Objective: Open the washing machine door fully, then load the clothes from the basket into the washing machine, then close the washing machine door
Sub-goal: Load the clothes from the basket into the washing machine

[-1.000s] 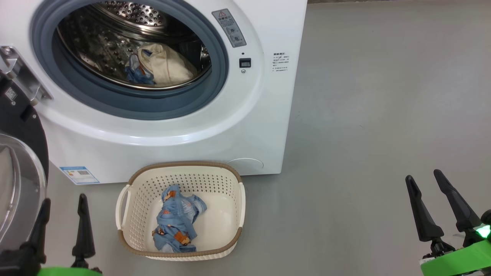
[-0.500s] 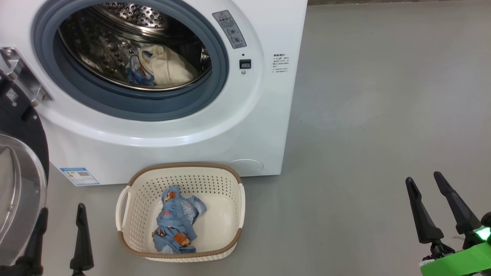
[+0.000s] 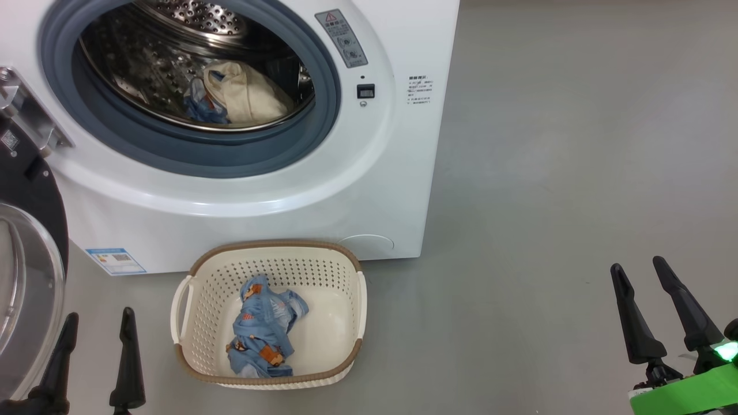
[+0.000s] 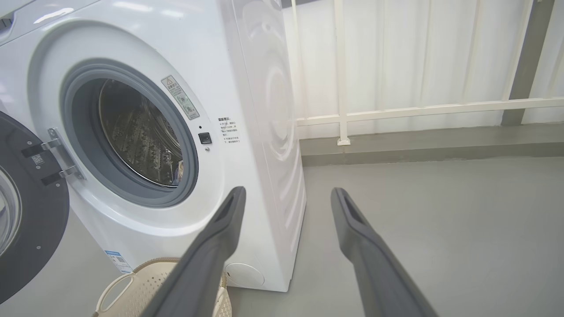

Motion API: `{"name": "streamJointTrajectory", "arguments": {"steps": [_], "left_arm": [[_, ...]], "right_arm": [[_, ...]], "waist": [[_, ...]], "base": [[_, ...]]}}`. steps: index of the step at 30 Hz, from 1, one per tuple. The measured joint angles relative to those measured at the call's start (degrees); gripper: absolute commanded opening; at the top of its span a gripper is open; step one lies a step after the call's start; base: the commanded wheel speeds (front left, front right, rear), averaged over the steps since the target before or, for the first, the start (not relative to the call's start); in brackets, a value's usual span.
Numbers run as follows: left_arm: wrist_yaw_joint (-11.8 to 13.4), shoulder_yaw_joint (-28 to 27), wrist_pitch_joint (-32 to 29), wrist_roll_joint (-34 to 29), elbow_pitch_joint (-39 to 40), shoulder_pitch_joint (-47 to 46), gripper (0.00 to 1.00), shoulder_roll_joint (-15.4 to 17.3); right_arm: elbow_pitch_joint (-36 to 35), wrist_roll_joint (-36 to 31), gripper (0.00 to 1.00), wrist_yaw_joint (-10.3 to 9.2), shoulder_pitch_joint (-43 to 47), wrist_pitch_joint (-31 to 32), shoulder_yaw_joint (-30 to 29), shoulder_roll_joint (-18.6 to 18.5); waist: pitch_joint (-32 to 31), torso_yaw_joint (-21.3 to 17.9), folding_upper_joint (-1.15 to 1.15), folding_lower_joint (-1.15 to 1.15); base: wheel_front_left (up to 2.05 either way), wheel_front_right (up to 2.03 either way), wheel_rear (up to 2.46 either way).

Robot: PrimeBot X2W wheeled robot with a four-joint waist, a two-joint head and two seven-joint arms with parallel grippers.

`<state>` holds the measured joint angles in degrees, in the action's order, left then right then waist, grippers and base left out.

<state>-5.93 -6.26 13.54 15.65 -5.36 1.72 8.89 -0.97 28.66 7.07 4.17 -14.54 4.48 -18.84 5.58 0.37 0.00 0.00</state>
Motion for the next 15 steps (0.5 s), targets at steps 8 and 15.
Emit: {"name": "streamJointTrajectory", "arguments": {"steps": [8,15], "left_arm": [[0.2,0.48,-0.03,0.45,-0.22,-0.1,1.0,0.0],[0.45,1.02,-0.19,1.45,-1.78,-2.14,1.0,0.14]], "right_arm": [[-0.21,-0.07,1.0,0.0,-0.2,0.0,-1.1,1.96],[-0.62,-0.57,1.0,0.0,-2.72,0.0,-1.18,4.02]], "waist": [[2.07,-0.39,0.0,0.0],[5.49,-1.19,0.0,0.0]], "base": [[0.0,0.0,0.0],[0.0,0.0,0.0]]}}
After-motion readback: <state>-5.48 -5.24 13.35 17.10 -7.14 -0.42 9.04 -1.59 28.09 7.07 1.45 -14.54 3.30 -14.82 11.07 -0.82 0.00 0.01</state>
